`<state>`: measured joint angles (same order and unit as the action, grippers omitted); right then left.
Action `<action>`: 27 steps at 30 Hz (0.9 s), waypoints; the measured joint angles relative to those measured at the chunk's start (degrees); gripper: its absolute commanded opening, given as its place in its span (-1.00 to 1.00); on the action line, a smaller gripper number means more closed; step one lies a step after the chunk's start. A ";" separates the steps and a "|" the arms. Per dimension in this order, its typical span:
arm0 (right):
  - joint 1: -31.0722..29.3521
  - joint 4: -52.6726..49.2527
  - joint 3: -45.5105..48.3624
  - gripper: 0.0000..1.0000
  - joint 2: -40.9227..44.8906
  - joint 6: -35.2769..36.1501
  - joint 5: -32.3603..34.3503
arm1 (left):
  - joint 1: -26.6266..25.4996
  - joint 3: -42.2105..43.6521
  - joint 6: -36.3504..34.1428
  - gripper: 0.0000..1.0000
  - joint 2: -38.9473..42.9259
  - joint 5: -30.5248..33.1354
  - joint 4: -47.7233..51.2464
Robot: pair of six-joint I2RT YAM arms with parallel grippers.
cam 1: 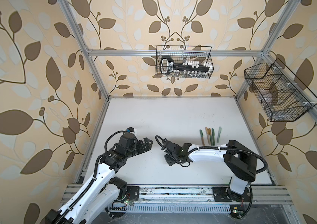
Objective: Insert the pens into the pen caps
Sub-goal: 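Move the right gripper over the pale green cap beside the wooden pen, then close the right gripper on the pale green cap and lift it upright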
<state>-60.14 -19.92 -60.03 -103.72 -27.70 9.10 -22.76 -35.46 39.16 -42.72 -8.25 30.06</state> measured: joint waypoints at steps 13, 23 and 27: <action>0.85 2.21 -5.99 -0.01 -5.09 0.98 -5.11 | 0.37 0.00 0.00 0.98 0.15 0.00 0.42; 6.16 4.17 -13.31 0.01 -10.56 3.41 -8.04 | 0.87 -0.02 -0.09 0.98 3.28 1.51 3.63; 5.84 7.54 -8.07 0.03 -6.05 2.84 -8.85 | 1.11 -0.02 -0.07 0.98 3.39 1.86 4.26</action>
<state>-54.30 -12.38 -68.10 -109.78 -24.86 0.25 -21.65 -35.48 39.09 -39.33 -6.39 34.33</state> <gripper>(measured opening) 0.514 0.988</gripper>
